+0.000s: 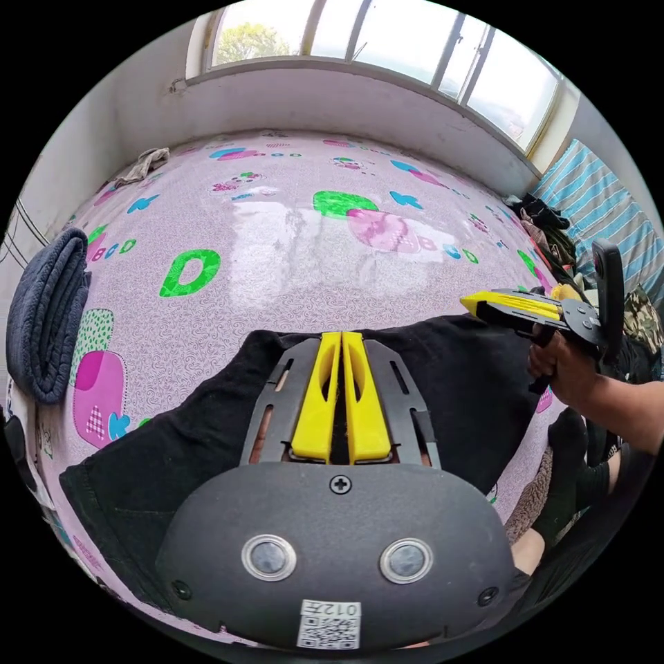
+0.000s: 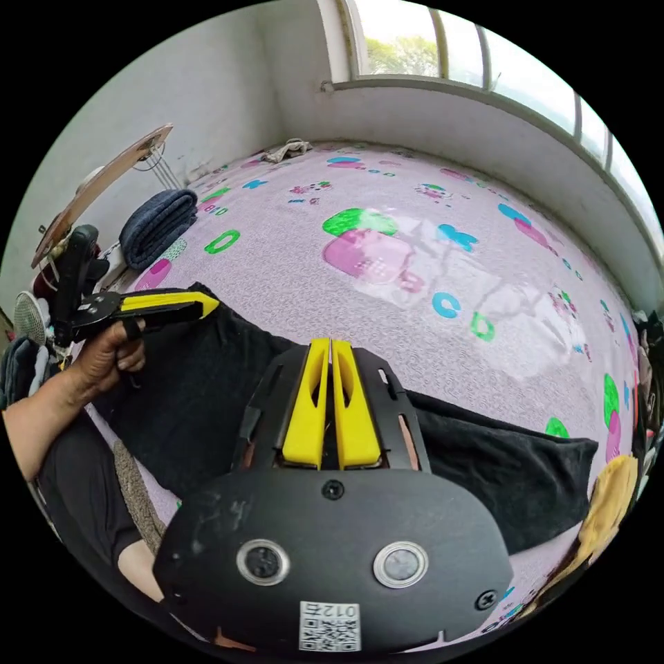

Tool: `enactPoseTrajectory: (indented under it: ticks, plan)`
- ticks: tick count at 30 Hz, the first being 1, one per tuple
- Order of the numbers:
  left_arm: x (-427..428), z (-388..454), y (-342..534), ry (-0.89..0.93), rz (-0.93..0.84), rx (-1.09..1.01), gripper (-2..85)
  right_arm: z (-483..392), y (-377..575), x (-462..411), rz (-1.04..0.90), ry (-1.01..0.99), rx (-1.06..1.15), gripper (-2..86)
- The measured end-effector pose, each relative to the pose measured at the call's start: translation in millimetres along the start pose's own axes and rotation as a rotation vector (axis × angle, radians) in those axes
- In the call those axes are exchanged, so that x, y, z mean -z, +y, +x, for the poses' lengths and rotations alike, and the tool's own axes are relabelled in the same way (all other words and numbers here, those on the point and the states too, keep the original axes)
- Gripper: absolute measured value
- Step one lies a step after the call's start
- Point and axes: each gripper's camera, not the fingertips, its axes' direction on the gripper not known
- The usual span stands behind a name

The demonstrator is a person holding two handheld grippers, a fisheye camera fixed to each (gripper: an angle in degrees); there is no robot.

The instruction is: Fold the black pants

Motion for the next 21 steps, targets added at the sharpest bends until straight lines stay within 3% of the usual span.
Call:
enactPoseTrajectory:
  ticks: [5, 13, 21]
  plan:
    - [21, 34, -12, 0.187, 0.112, -0.010, 2.1, 24, 43, -10, 0.029, 0.234, -0.233, 6.5]
    - [-29, 111, -16, 0.099, -0.118, -0.133, 2.6, 0, 51, -82, -0.122, 0.187, -0.293, 6.0]
    - [-33, 90, -11, 0.206, -0.073, -0.024, 1.0, -50, 38, -134, -0.109, 0.150, -0.366, -0.3]
